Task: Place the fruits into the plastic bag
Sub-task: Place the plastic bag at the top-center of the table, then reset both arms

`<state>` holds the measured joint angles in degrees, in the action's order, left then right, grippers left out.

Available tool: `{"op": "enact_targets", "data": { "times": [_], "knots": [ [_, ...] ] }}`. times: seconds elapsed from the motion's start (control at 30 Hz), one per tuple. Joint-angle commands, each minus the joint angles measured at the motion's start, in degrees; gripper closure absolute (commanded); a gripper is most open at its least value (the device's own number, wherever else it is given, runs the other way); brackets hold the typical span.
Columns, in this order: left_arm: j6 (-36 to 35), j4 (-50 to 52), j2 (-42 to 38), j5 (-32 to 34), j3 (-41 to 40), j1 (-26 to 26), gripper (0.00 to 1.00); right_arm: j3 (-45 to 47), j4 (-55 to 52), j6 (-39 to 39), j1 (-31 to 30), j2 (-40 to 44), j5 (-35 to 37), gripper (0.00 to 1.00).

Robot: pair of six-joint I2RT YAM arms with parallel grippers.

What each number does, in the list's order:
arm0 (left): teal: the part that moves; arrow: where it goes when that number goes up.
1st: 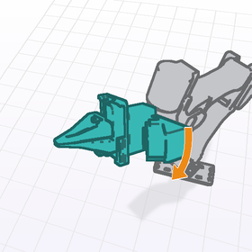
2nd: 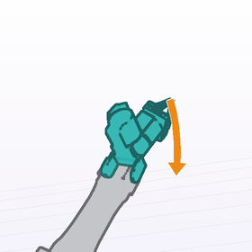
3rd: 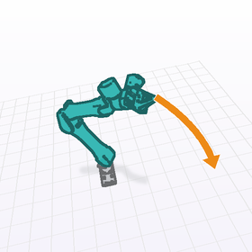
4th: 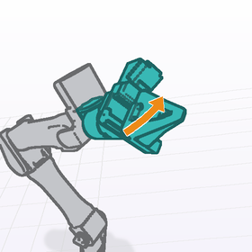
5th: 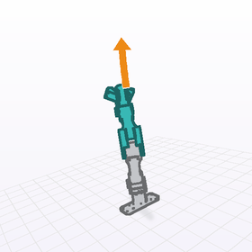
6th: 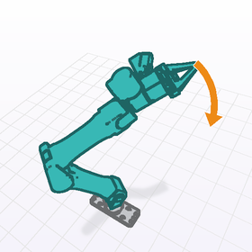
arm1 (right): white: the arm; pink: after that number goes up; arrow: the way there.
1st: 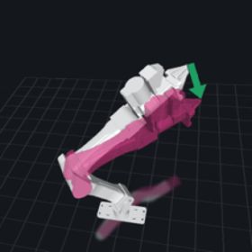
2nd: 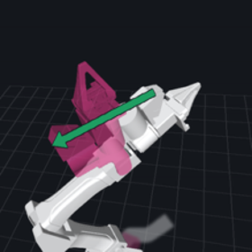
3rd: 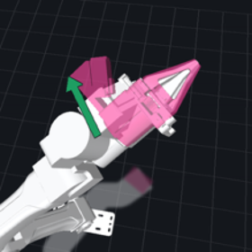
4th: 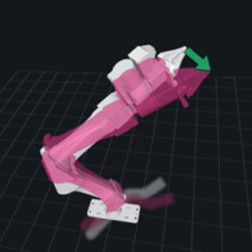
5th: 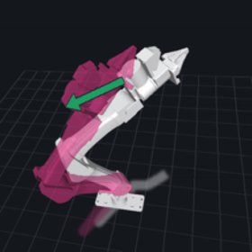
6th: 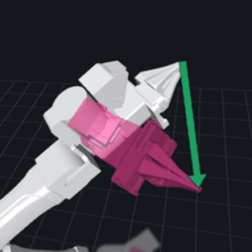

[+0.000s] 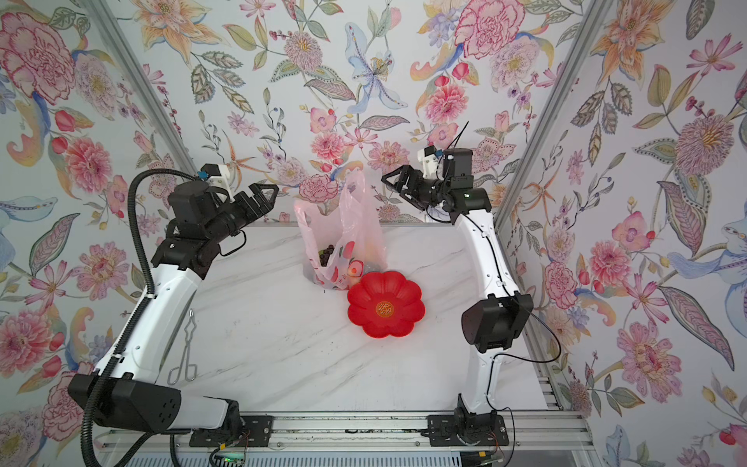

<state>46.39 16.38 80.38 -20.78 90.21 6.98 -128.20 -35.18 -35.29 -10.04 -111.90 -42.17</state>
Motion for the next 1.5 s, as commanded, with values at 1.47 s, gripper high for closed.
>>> {"op": "enact_targets", "data": {
  "times": [1.47],
  "knots": [
    [-4.24, -2.85, -33.03, 25.31, -36.70, -2.35, 0.01, 69.32, 44.58, 4.29, 9.40, 43.98, 29.79, 0.01]
  ]
}}
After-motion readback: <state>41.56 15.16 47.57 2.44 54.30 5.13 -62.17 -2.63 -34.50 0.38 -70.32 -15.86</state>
